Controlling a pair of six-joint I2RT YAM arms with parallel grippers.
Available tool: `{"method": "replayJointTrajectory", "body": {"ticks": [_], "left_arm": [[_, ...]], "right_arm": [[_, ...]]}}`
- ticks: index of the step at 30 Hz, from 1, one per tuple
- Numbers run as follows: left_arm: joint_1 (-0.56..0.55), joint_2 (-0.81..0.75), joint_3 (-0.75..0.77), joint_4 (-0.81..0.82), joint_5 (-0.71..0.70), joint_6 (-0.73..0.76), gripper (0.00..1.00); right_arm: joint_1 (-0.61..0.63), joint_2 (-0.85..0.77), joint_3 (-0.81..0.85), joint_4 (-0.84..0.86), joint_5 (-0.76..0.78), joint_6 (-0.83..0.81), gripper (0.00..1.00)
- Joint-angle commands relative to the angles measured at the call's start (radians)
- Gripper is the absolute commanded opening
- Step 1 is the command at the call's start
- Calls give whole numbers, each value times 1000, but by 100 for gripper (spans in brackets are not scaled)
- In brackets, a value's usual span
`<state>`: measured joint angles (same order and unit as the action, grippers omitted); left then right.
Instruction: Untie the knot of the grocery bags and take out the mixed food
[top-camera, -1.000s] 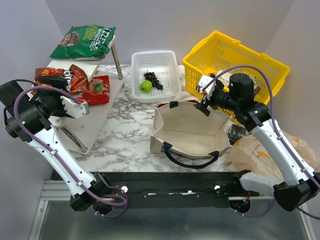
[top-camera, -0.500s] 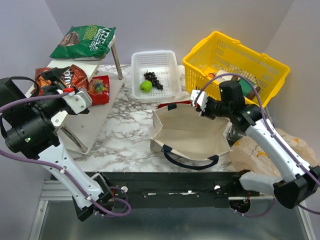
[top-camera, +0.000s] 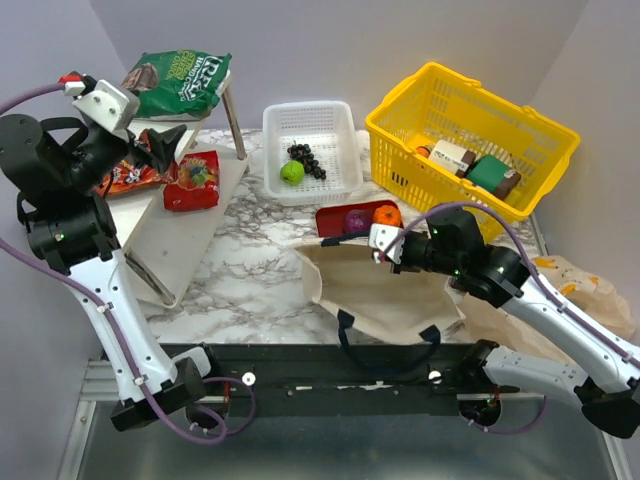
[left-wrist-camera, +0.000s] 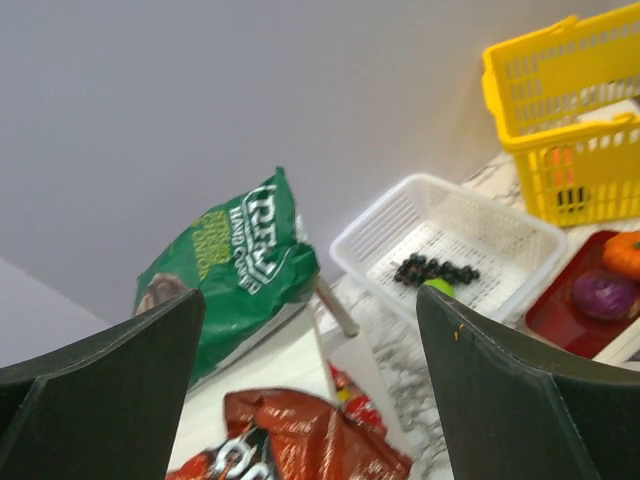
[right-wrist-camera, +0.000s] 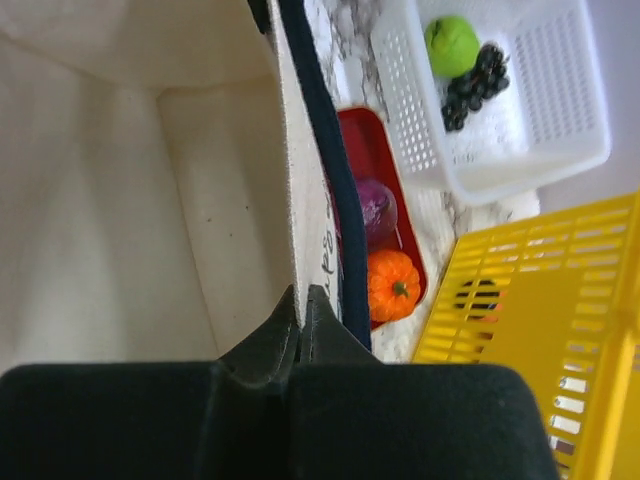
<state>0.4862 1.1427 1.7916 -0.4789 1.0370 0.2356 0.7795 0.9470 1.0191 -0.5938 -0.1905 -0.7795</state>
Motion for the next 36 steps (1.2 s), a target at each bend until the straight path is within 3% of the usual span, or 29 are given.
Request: {"method": "replayJointTrajectory", "body": {"ticks": [1,6,12,13,14,15,16,18,21,23,24,26,28,36], "left_arm": [[-145,-29,-35,243,-143,-162,98],[-389,8,-34,210,-284,-87,98],[-573,66,3,195,-391,-29,98],[-602,71,0,198,-406,-28,98],[-612,72,-9,198,-411,-27,98],[-621,71,-12,200,-413,-27,98],[-630,72,-20,201,-420,-25,98],[-655,65,-46,207,-439,-27,98],[-679,55,-77,218,-465,-41,98],[-689,49,-99,214,-465,-42,98],[-696,51,-104,206,-468,-32,98],[-702,74,-88,151,-469,7,98],[-706,91,-80,122,-491,10,98],[-750,189,2,-13,-485,71,98]], "right_arm": [[-3,58,123,29,65,190,0],[-29,202,278,-75,72,340,0],[-244,386,403,-58,62,480,1],[-270,401,410,-58,62,480,4],[-276,415,417,-63,43,476,12],[-279,415,418,-67,33,455,39],[-279,411,418,-72,23,451,56],[-281,376,423,-66,3,470,76],[-278,326,449,-57,-6,500,86],[-279,259,461,-25,-4,529,87],[-279,227,448,15,9,578,99],[-279,136,377,124,93,629,99],[-279,112,387,115,134,663,99],[-279,268,558,-296,456,654,99]]}}
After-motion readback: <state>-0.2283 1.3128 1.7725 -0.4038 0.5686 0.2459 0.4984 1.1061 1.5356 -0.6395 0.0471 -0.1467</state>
